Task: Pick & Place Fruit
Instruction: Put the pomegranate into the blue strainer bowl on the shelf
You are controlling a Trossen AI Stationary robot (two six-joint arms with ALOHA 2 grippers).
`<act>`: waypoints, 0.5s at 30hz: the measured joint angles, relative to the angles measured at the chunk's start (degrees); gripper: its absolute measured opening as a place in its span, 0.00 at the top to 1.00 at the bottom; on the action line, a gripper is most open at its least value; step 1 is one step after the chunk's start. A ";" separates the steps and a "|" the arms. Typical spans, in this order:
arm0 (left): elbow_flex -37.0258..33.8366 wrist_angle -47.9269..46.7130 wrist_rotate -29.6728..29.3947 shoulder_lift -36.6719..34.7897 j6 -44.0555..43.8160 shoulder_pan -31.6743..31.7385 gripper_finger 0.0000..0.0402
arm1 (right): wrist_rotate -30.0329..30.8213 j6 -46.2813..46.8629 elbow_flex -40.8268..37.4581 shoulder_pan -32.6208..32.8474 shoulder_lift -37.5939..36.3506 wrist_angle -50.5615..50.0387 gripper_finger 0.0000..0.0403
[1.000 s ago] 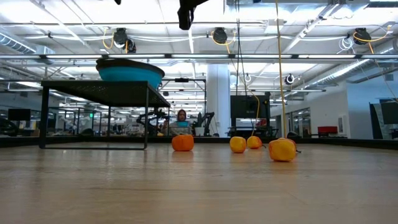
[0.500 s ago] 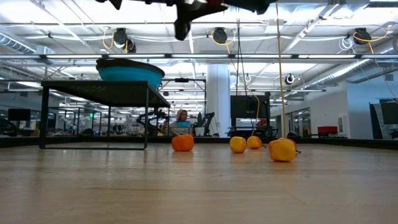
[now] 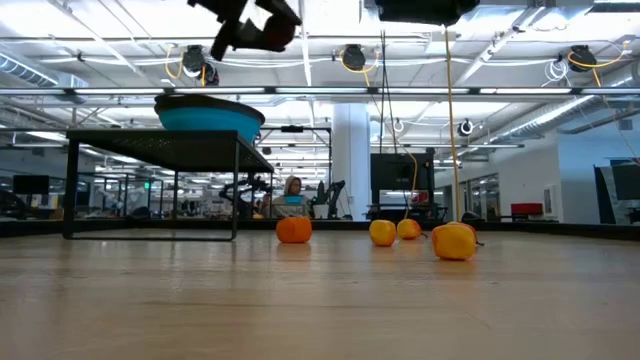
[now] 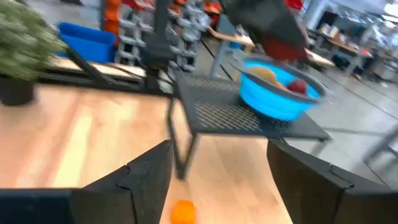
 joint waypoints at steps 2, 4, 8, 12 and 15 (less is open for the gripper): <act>-0.20 -4.89 -2.99 -1.96 -0.04 1.56 0.44 | 0.29 1.10 -0.04 -1.13 -0.55 -1.53 0.41; -0.14 -5.79 -5.44 -2.90 0.44 3.45 0.44 | -0.07 2.28 -0.03 -2.56 -1.25 -3.81 0.46; -0.16 -9.28 -7.38 -4.04 0.46 7.79 0.44 | -0.57 4.01 -0.04 -5.82 -2.75 -6.92 0.57; -0.14 -10.06 -7.39 -4.00 2.27 12.67 0.44 | -5.97 4.21 -0.05 -8.61 -4.97 -8.79 0.71; -0.14 -10.02 -7.27 -4.02 2.75 16.20 0.43 | -10.74 4.25 -0.04 -10.51 -7.37 -10.27 0.83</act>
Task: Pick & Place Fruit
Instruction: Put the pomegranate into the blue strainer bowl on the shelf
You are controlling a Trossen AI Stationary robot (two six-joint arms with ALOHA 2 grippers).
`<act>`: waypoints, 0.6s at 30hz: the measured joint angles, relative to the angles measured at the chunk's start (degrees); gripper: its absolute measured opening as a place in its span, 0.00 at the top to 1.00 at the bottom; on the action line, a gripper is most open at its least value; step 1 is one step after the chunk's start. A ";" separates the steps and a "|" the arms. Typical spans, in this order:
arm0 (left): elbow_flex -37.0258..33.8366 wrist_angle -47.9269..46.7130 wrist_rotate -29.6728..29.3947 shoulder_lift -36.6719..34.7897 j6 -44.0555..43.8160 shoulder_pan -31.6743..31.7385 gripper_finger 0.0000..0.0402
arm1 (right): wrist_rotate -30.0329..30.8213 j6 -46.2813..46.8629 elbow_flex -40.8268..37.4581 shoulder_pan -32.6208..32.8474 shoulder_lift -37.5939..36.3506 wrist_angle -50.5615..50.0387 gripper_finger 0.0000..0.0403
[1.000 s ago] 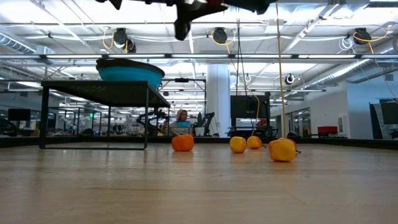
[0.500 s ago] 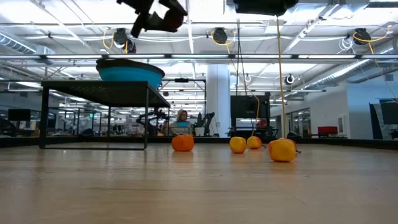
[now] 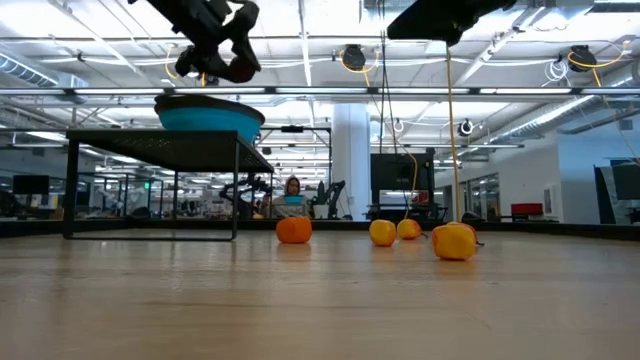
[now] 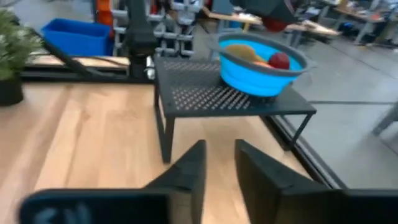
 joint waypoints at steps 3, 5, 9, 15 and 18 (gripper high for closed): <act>0.00 -0.67 0.81 0.04 0.13 3.42 0.43 | -5.52 -0.04 -0.01 -1.67 -2.77 -2.77 0.95; 0.00 -1.55 1.28 0.02 0.13 5.40 0.43 | -9.04 -0.02 0.00 -2.65 -4.82 -4.75 0.99; 0.00 -4.80 2.55 0.04 -0.38 8.62 0.43 | -13.16 0.00 0.00 -4.17 -8.34 -6.90 0.98; 0.00 -11.32 1.74 0.04 -3.32 12.04 0.43 | -13.44 -0.16 0.00 -5.50 -12.27 -7.89 0.99; 0.00 -13.72 0.23 0.04 -3.45 13.45 0.43 | -13.43 -0.20 0.00 -6.14 -13.33 -7.89 1.00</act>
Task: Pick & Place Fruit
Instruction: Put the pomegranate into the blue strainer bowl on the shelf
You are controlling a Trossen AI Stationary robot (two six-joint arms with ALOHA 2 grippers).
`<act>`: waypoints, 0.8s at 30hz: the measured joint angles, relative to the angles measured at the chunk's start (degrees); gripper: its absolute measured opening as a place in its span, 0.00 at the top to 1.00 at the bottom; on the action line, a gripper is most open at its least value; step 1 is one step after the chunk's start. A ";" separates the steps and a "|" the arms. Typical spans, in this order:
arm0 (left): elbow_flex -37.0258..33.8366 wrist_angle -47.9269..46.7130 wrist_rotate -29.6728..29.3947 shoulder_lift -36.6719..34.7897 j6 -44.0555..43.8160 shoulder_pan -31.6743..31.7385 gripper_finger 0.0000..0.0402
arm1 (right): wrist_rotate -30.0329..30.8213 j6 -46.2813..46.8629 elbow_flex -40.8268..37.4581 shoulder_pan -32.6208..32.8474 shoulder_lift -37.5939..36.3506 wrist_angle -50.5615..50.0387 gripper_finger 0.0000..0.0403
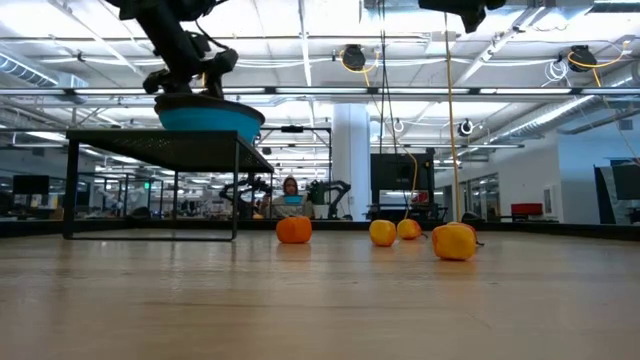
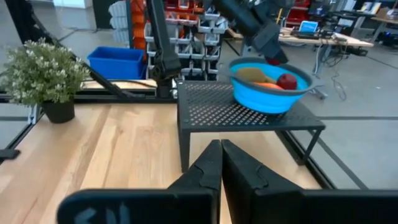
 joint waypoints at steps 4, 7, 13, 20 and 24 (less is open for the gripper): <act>0.00 -1.13 -0.31 0.07 0.26 1.68 0.43 | 0.04 -0.08 0.00 -0.88 -0.31 0.01 1.00; 0.00 -1.57 0.15 0.17 1.85 2.44 0.43 | 0.07 -0.10 0.00 -1.63 -0.29 -0.07 1.00; 0.00 -1.52 1.73 0.17 6.97 2.53 0.43 | 0.09 -0.09 0.00 -2.73 -0.29 0.00 1.00; 0.00 -1.51 1.89 0.17 12.24 2.53 0.43 | 0.10 0.05 0.00 -2.76 -0.29 0.00 1.00; 0.00 -1.53 1.91 0.17 14.14 2.53 0.43 | 0.11 0.07 0.00 -2.76 -0.29 0.00 1.00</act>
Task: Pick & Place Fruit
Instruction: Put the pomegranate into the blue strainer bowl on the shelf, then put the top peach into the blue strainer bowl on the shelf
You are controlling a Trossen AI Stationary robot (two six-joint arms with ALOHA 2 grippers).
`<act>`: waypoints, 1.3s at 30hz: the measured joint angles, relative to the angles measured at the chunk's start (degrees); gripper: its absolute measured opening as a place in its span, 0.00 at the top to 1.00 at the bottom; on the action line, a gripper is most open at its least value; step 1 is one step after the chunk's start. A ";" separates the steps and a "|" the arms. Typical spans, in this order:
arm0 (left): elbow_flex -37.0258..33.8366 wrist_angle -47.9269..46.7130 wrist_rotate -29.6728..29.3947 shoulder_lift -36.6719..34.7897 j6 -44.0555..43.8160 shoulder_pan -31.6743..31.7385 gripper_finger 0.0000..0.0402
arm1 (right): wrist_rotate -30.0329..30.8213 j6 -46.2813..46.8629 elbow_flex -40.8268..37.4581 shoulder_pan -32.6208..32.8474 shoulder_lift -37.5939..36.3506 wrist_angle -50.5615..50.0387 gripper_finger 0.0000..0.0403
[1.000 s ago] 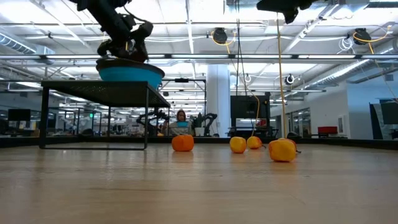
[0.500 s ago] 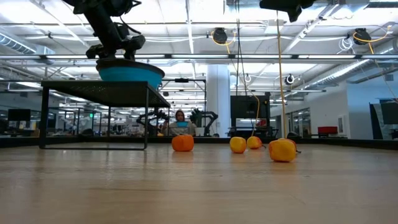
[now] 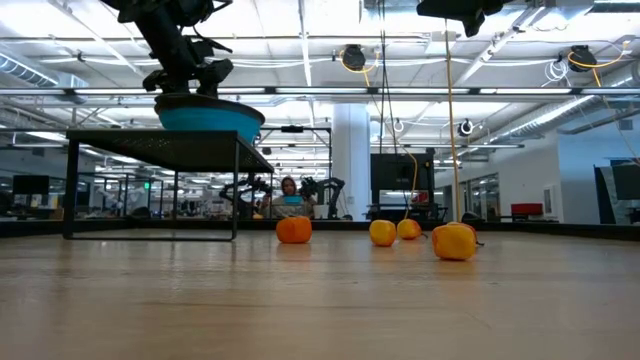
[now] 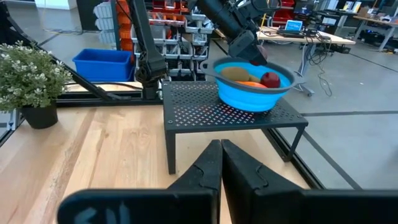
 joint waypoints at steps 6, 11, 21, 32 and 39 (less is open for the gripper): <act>0.00 -0.02 1.00 0.00 0.66 0.00 0.39 | 0.00 0.02 0.00 0.00 0.00 0.02 1.00; 0.00 -1.16 1.09 0.00 1.85 0.00 0.29 | 0.00 0.04 0.00 0.02 0.00 0.04 1.00; 5.03 1.03 0.96 -2.00 2.26 -0.31 0.18 | -0.01 0.03 0.00 0.07 0.00 0.04 1.00; 11.26 4.46 7.43 -4.76 3.10 -12.37 0.36 | -2.25 -0.90 0.00 0.20 0.00 -7.83 1.00; 11.23 6.76 7.76 -4.83 2.34 -22.38 0.51 | -9.04 -4.56 0.05 0.20 0.39 -12.31 1.00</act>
